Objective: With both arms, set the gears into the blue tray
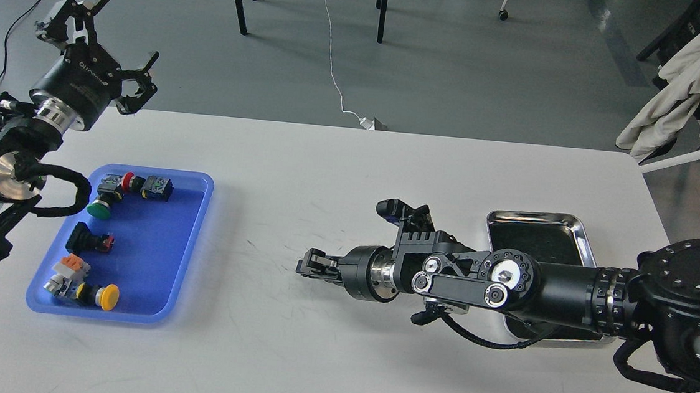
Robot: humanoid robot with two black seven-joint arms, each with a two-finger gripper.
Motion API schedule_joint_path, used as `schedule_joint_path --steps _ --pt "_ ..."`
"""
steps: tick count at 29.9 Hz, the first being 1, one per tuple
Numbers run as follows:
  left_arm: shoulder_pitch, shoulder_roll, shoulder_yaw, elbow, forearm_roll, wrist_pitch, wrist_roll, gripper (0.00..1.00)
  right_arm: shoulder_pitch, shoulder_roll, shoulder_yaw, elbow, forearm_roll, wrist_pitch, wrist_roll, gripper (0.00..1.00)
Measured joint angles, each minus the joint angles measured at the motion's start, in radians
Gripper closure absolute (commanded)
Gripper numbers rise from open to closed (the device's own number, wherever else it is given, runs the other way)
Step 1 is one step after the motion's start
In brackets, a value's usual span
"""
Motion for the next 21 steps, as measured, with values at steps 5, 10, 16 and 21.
schedule_joint_path --steps 5,10,16,21 --pt "0.000 0.000 -0.001 0.000 0.000 0.000 0.000 0.01 0.000 0.000 0.000 0.002 0.002 -0.005 0.005 0.33" --pt "0.000 -0.001 0.000 -0.001 0.000 0.002 0.000 0.01 0.002 0.000 0.001 0.001 0.008 -0.015 0.005 0.08" --pt "0.000 -0.003 0.006 -0.001 0.003 0.013 0.000 0.01 0.030 0.000 0.093 -0.003 0.012 -0.006 0.001 0.05" --pt "0.000 -0.003 0.015 0.000 0.005 0.031 0.003 0.01 0.080 -0.008 0.206 0.029 0.028 0.011 0.004 0.05"
